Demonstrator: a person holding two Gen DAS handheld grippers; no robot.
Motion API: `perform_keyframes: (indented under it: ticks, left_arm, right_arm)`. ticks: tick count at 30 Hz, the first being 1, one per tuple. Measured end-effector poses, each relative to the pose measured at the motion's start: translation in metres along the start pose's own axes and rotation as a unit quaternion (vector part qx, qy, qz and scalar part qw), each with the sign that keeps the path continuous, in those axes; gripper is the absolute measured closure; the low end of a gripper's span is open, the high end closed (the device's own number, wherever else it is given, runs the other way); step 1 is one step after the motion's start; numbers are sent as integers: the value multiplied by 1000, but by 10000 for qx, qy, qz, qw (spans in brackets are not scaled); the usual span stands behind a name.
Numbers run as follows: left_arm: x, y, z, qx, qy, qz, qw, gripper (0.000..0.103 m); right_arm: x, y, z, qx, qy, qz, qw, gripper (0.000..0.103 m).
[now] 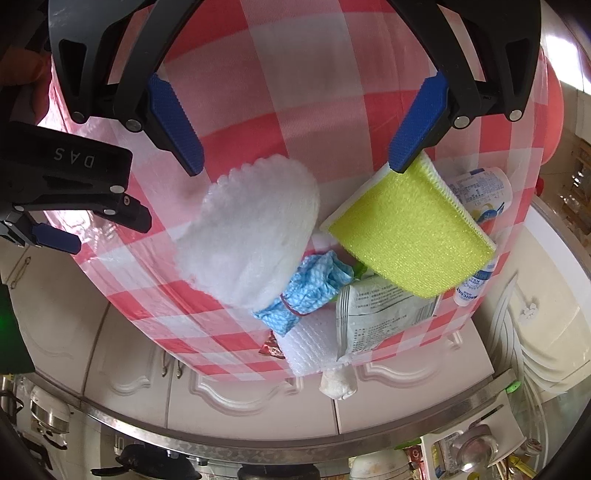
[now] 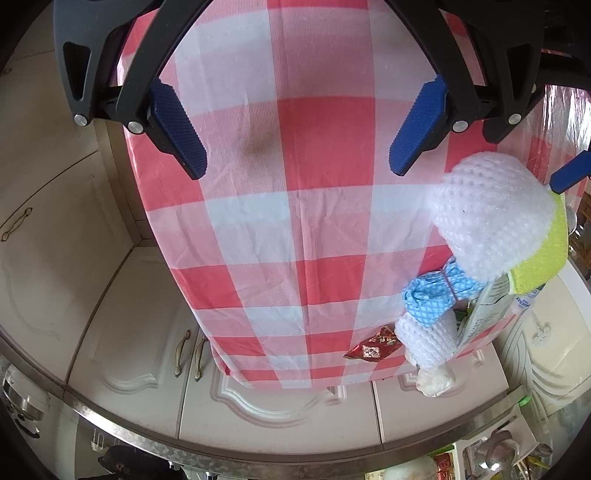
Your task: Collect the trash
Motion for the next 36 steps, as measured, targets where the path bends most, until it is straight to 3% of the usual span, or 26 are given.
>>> perform_keyframes:
  ticks: [15,36]
  left_arm:
    - [23,-46,-5,145,-32,288,9995,5]
    - [46,-126,-65,-243,-522,869,9945,5]
  right_arm:
    - [12,-41,-3,57,37,363,9993,4]
    - [14,-139,-43,25,-349,915,9952,4]
Point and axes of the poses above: each gripper's, at about its wrist camera, not at the fingertips, and y roughly the way its jaws point, z to its right, x to its underside, the point moved 10 cm from there along y, roughly the way its jaws point, and after that the axes turned 8 degrees about -z, right-handed, at the moved point
